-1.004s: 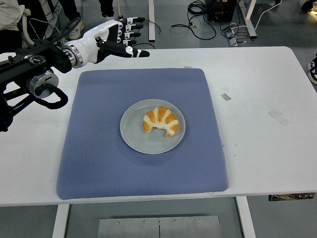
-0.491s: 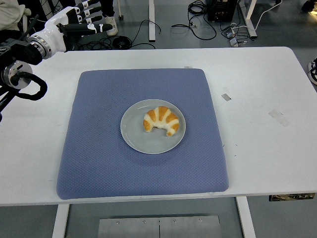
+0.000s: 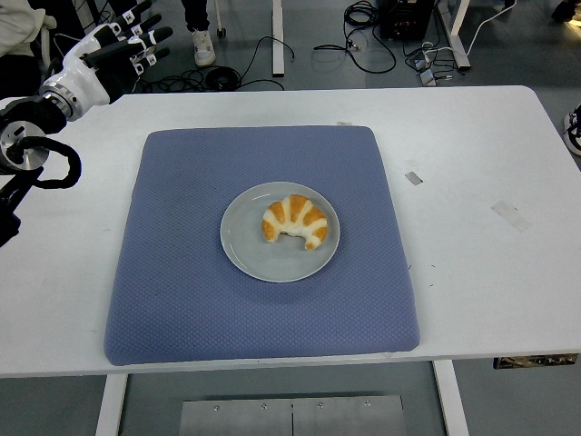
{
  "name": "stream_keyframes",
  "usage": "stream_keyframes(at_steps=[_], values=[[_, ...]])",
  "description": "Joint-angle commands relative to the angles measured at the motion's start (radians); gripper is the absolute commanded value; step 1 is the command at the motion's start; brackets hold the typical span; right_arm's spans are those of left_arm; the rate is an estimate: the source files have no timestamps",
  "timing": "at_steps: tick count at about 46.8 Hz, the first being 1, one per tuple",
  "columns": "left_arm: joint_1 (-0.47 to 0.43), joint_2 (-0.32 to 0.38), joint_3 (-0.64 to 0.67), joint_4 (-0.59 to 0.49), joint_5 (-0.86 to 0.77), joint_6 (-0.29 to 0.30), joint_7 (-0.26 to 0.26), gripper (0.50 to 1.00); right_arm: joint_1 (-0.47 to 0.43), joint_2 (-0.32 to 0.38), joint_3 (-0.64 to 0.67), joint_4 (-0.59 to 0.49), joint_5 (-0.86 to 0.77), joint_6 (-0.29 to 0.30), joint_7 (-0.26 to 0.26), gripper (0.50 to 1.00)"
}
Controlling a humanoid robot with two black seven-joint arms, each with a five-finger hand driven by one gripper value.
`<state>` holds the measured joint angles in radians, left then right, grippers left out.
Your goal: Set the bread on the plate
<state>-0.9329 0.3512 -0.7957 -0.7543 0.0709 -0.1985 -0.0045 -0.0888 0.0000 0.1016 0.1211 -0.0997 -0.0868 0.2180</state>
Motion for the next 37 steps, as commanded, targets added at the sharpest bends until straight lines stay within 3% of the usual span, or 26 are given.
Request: stream_keyframes(at_steps=[1, 8, 23, 37], values=[[0.039, -0.023, -0.048, 0.0, 0.0, 0.001, 0.0, 0.981, 0.001, 0.0, 0.0, 0.0, 0.0, -0.001, 0.0, 1.0], [0.065, -0.05, -0.086, 0.027, 0.0, -0.007, 0.0, 0.981, 0.003, 0.0, 0.0, 0.0, 0.0, -0.001, 0.0, 1.0], [0.063, -0.087, -0.102, 0.151, -0.039, -0.088, -0.002, 0.981, 0.003, 0.0, -0.002, 0.0, 0.0, 0.001, 0.0, 1.0], [0.054, -0.123, -0.097, 0.196, -0.037, -0.102, -0.022, 0.981, 0.003, 0.0, 0.0, 0.0, 0.0, 0.001, 0.0, 1.0]])
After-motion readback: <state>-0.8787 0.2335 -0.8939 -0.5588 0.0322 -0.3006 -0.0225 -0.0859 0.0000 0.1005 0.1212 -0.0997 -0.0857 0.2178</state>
